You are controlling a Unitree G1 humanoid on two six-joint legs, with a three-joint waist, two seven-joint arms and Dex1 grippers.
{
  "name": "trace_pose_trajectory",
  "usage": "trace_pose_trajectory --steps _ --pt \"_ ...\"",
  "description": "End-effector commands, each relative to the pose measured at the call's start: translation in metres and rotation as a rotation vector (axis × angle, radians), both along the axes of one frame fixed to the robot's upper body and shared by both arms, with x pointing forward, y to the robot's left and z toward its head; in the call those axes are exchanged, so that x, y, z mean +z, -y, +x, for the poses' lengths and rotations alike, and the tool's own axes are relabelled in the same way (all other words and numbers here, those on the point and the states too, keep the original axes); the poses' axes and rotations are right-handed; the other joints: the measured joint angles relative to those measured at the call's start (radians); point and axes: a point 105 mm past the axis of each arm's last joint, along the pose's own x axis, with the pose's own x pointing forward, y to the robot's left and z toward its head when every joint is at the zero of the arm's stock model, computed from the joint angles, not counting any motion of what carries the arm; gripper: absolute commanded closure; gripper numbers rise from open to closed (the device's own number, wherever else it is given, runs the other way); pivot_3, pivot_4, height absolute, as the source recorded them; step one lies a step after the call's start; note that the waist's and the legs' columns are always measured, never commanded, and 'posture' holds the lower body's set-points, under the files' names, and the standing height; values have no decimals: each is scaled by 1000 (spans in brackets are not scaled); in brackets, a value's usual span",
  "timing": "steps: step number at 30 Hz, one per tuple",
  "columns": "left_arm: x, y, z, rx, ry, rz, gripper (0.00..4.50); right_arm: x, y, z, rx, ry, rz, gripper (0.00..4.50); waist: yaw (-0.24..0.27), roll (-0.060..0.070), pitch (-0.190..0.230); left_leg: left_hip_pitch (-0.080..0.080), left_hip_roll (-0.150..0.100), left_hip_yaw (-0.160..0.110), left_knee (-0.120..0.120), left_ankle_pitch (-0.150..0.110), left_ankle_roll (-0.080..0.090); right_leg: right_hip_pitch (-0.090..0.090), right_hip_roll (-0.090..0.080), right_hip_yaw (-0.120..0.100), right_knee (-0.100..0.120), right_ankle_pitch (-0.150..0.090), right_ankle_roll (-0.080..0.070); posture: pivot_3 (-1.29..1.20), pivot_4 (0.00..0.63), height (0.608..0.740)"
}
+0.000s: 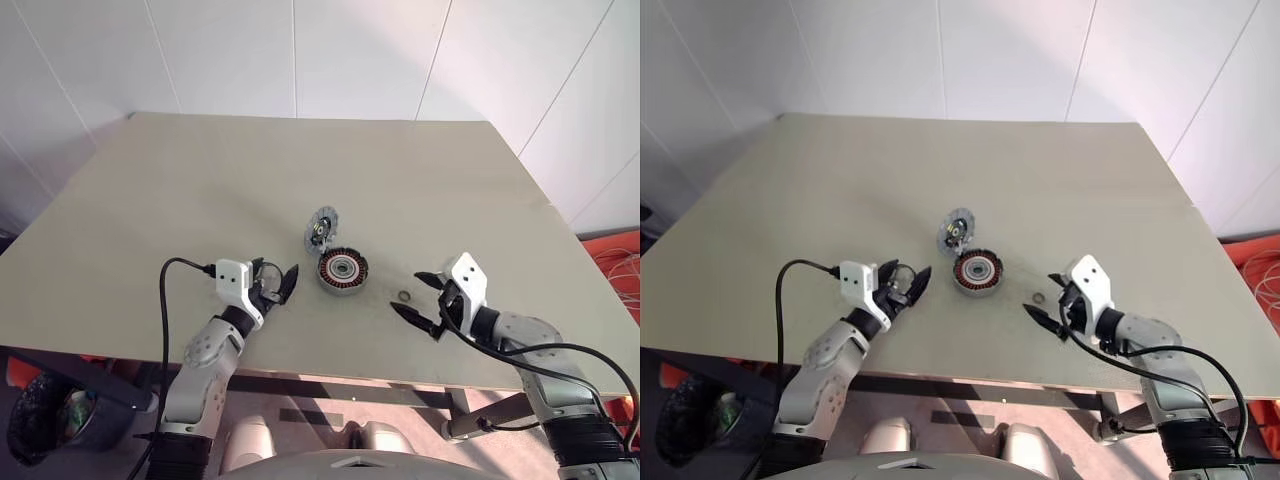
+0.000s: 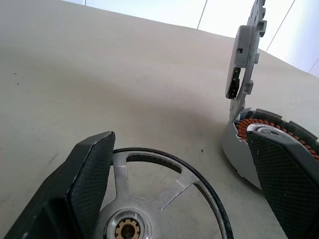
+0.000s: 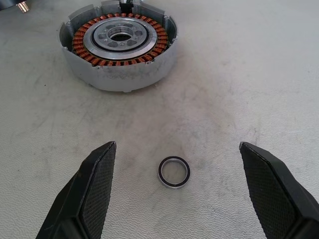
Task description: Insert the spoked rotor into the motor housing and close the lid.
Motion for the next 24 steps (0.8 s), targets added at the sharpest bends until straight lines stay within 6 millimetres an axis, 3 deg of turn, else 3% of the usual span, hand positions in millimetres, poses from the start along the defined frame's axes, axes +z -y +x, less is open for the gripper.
trace_pose_trajectory --steps 1,9,24 --pt "6 2 0 -8 23 6 0 21 -6 4 32 59 -3 9 0 0 0 0 0 0 0 0 0 0 0 0 0 0 0 0 0 740" --pt "6 2 1 -7 27 6 0 25 -7 5 30 60 -10 9 0 0 0 0 0 0 0 0 0 0 0 0 0 0 0 0 0 740" --pt "8 1 2 -4 34 9 0 2 -6 0 34 7 -57 9 0 0 0 0 0 0 0 0 0 0 0 0 0 0 0 0 0 740"
